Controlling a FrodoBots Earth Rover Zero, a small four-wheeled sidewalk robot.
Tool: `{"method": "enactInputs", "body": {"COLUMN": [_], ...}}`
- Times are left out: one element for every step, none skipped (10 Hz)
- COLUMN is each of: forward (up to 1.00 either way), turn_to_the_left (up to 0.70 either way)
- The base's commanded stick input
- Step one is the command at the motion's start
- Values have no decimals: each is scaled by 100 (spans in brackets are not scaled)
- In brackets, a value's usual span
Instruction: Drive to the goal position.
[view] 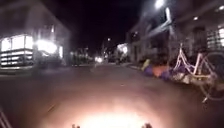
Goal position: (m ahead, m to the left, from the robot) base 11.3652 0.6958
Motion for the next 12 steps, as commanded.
{"method": "enactInputs", "body": {"forward": [85,85,85,85,85,85,85,85,85,85,85,85], "turn_to_the_left": [0,0,0,0,0,0,0,0,0,0,0,0]}}
